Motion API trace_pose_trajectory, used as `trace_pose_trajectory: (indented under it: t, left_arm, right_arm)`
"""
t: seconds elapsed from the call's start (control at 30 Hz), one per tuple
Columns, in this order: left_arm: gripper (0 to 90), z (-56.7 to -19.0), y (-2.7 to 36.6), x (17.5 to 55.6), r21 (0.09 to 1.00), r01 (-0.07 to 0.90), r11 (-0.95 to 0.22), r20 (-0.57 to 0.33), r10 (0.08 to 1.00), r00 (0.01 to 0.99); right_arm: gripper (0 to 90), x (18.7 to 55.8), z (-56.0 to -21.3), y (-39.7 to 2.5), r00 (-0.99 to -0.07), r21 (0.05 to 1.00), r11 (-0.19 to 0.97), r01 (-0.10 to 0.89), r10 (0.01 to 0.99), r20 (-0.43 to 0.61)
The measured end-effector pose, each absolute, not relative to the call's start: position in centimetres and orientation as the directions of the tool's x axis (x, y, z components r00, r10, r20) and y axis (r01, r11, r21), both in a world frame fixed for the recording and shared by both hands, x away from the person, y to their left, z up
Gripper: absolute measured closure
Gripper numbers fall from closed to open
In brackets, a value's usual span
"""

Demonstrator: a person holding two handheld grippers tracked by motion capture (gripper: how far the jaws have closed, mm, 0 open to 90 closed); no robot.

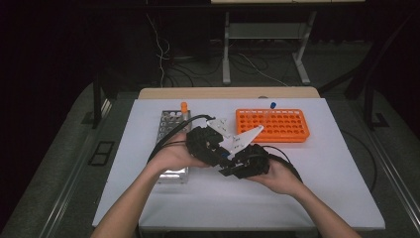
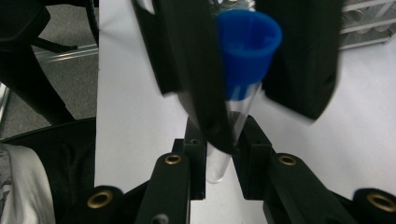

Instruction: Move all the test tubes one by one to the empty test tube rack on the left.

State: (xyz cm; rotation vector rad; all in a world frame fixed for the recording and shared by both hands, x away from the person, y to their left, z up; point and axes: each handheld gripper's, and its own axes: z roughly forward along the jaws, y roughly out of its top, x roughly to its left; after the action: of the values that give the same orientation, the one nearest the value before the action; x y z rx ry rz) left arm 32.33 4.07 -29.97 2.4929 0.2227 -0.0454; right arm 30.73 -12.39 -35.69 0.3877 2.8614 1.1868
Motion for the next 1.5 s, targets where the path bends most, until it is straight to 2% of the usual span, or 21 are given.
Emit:
trace_pose_trajectory:
  t: [0.17, 0.37, 0.67, 0.9, 1.27, 1.43, 1.5]
  left_arm:
    - [73.6, -29.7, 4.4, 32.4, 0.591, 0.175, -0.788, -0.080, 0.159, 0.984]
    - [73.9, -29.4, 5.6, 33.1, 0.595, 0.214, -0.775, -0.067, 0.218, 0.974]
    - [73.9, -28.9, 7.9, 34.5, 0.598, 0.268, -0.755, -0.050, 0.299, 0.953]
    - [74.0, -28.0, 9.5, 35.8, 0.601, 0.307, -0.738, -0.033, 0.361, 0.932]
    - [74.0, -27.1, 12.0, 37.9, 0.604, 0.374, -0.704, -0.015, 0.459, 0.889]
    - [74.0, -27.1, 12.8, 38.8, 0.601, 0.408, -0.687, -0.007, 0.506, 0.862]
    - [74.0, -27.1, 13.0, 39.2, 0.600, 0.418, -0.683, -0.005, 0.519, 0.855]
  right_arm:
    - [72.6, 30.7, -35.6, -12.4, -0.967, 0.703, 0.673, 0.229, 0.239, 0.086]
    - [65.8, 31.3, -35.2, -13.8, -0.955, 0.717, 0.647, 0.260, 0.282, 0.092]
    - [64.2, 31.9, -34.6, -16.4, -0.934, 0.739, 0.602, 0.304, 0.339, 0.107]
    - [57.4, 32.0, -34.5, -18.3, -0.915, 0.749, 0.572, 0.335, 0.386, 0.115]
    - [32.5, 32.2, -34.3, -21.9, -0.869, 0.769, 0.495, 0.405, 0.469, 0.156]
    - [10.9, 32.3, -34.3, -23.4, -0.845, 0.769, 0.463, 0.441, 0.504, 0.180]
    - [7.0, 32.4, -34.3, -24.1, -0.833, 0.773, 0.442, 0.455, 0.517, 0.194]
